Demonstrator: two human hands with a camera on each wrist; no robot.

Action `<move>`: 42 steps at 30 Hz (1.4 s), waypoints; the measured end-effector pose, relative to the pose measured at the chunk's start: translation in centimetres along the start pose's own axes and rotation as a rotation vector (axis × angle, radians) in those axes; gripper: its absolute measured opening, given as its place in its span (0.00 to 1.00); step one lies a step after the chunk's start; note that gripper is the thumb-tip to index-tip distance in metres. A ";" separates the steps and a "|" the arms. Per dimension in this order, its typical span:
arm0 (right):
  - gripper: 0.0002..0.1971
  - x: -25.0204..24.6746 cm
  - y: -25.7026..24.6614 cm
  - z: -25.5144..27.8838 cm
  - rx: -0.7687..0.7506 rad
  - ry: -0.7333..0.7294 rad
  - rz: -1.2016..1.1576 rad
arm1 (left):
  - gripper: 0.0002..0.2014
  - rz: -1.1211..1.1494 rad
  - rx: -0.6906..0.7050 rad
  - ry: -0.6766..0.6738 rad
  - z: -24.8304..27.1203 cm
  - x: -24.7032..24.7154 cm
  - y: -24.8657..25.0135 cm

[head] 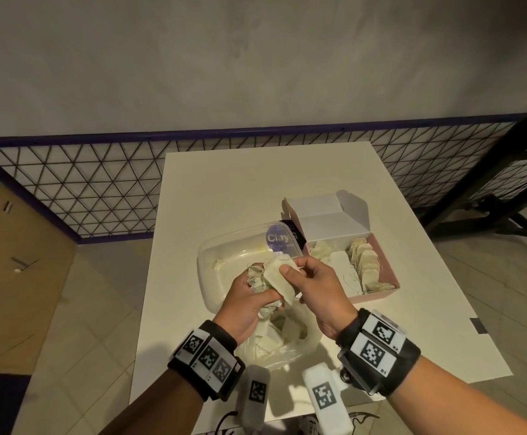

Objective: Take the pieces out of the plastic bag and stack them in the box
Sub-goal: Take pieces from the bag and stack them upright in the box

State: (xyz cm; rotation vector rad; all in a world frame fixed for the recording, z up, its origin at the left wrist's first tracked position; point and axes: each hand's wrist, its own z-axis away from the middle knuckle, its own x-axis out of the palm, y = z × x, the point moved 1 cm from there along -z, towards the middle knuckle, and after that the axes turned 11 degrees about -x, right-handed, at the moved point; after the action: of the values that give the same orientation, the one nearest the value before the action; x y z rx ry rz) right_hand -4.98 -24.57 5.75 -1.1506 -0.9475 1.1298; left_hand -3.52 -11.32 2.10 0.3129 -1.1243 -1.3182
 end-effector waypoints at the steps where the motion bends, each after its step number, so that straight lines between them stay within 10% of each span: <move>1: 0.09 0.0 -0.1 0.0 -0.018 0.012 -0.017 | 0.25 0.006 -0.001 -0.013 0.1 0.0 0.0; 11: 0.01 -2.8 -2.4 -1.0 -0.032 0.076 -0.300 | 0.19 0.300 -0.099 -0.068 0.2 -1.2 0.6; 19: 0.19 -3.2 -2.1 0.7 0.131 -0.186 -0.499 | 0.19 0.389 -0.082 -0.084 0.5 -1.5 1.2; 24: 0.21 -1.6 -0.2 0.5 0.239 -0.127 -0.412 | 0.28 0.309 -0.101 -0.062 0.5 -0.8 0.9; 33: 0.07 -3.1 -1.4 -0.7 0.114 -0.049 -0.312 | 0.15 0.244 -0.107 0.030 0.6 -2.8 1.7; 42: 0.08 -4.5 -2.6 0.2 -0.133 -0.386 0.098 | 0.14 -0.132 -0.056 0.152 0.4 -2.6 3.5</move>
State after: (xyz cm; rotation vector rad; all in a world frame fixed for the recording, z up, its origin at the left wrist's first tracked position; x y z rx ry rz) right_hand -5.62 -29.07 8.28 -1.1140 -1.2893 1.4171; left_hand -1.36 -7.86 3.64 0.4454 -0.9504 -1.4145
